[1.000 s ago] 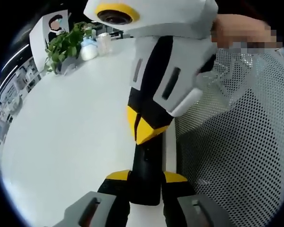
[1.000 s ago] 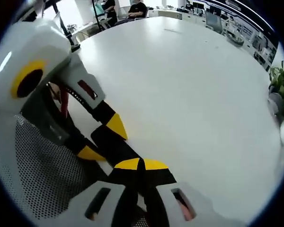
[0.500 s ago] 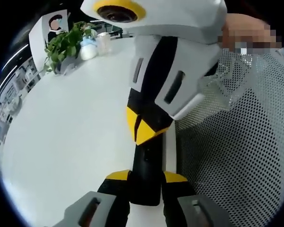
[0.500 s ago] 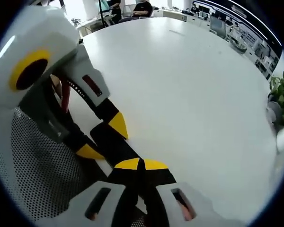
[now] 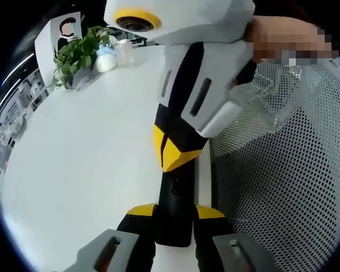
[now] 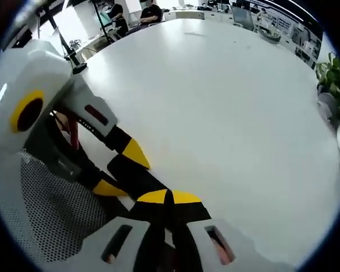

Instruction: Press the specified remote control buttons in sequence, fully releasing each button before pressing the next.

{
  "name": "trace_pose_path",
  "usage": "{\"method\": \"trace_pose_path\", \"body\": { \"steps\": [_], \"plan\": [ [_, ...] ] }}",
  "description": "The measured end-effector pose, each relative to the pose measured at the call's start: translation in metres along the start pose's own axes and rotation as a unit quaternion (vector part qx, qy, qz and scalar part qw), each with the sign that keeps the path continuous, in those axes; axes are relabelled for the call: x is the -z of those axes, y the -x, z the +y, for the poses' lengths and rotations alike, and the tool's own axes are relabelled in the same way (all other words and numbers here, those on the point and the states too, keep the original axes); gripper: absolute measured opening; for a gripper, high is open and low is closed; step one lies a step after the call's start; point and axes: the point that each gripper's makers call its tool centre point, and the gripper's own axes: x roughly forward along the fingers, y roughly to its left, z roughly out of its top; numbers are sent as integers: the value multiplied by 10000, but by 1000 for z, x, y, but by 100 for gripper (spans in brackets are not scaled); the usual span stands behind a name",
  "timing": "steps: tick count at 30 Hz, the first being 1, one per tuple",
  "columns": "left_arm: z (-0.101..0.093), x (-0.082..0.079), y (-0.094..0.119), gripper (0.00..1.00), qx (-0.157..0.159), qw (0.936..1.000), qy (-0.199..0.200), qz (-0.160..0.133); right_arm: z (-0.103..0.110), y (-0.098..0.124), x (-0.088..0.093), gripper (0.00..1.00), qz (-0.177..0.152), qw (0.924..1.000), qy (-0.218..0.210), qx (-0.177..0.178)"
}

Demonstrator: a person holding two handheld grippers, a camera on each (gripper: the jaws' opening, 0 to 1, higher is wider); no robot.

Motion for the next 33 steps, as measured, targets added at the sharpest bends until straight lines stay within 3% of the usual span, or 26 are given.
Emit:
{"method": "trace_pose_path", "body": {
  "steps": [18,22,33],
  "plan": [
    [0,-1,-1,25,-5,10000,2,-7,13,6,8,0,328,9962,776,-204],
    [0,-1,-1,25,-5,10000,0,-12,18,5,10,0,394,9953,827,-323],
    [1,-1,-1,25,1,10000,-18,-46,14,8,6,0,310,9950,922,-227]
  ]
}}
